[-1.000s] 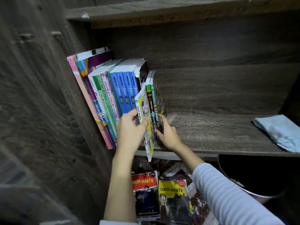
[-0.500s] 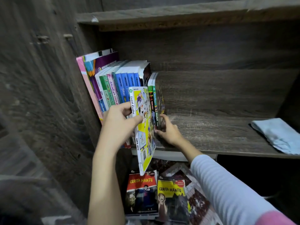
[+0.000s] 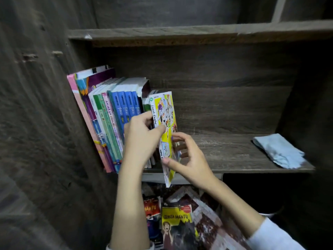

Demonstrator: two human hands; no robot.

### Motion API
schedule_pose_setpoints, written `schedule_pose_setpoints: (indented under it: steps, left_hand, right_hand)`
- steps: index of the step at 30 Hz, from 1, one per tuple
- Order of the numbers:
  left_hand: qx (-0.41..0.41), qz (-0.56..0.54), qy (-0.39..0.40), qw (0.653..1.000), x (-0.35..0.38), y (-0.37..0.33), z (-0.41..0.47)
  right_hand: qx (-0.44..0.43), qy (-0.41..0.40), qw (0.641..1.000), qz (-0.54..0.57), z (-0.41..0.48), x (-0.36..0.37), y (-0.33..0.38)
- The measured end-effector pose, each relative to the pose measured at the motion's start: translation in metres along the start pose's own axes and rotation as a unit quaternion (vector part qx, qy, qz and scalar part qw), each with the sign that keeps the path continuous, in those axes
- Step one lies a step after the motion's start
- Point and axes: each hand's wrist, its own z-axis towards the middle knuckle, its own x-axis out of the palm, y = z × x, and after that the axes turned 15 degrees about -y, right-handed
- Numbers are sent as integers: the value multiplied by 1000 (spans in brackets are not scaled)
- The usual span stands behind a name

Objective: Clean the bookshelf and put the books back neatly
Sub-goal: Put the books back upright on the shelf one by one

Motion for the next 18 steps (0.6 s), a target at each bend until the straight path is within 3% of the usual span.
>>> schedule_pose_setpoints:
  steps: [3,8,10,13,18]
  left_hand:
    - [5,10,-50,999,22,13,1]
    - [119,92,-49,987,42,24,3]
    - [198,212,-64,955,47,30,7]
    - [227,357,-105,900,57,46,15]
    - [287,371,-173,866,64,87,28]
  right_hand:
    - [-11,9,998,-57,8,9,-11]
    - [18,23,998,-56,24,31,-35]
    - [35,25,998,-46,26,42,-42]
    - [40,25,997,-57,34,56,-56]
    - [56,50,995,-68,53,68,-80]
